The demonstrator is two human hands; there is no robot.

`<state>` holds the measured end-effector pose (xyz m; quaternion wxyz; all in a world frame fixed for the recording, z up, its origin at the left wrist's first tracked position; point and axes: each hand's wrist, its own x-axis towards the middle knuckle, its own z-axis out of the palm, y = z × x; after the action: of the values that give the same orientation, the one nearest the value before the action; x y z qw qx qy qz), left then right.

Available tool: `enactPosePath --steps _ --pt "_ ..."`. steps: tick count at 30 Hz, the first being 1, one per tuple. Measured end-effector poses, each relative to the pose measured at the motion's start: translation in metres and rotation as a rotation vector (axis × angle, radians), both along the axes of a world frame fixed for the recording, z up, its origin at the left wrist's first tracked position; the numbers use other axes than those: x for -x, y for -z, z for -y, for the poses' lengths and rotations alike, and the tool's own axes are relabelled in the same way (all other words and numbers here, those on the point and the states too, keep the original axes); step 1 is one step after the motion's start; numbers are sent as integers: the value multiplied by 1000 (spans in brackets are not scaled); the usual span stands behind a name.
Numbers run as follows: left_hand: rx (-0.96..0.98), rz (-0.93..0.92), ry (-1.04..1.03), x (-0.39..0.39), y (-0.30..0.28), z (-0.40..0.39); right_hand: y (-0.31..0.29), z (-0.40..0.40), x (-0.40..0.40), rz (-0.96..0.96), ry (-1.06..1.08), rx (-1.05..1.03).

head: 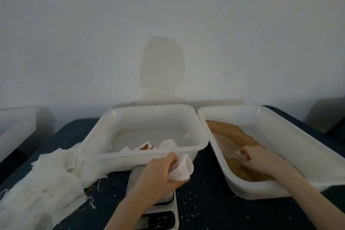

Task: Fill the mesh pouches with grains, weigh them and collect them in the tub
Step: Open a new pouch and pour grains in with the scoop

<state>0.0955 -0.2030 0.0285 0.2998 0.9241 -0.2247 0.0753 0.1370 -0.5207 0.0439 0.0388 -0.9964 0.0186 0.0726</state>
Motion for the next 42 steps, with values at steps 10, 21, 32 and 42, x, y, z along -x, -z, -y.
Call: enactPosePath --steps 10,21,32,42 --pt "25 -67 9 -1 6 6 -38 16 1 106 168 257" --pt "-72 -42 39 -1 13 17 -8 3 -32 128 118 -158" --pt "-79 -79 19 -2 18 19 -1 10 -28 198 74 -361" --pt "-19 -93 -39 -1 25 5 -2 5 -30 444 21 -464"
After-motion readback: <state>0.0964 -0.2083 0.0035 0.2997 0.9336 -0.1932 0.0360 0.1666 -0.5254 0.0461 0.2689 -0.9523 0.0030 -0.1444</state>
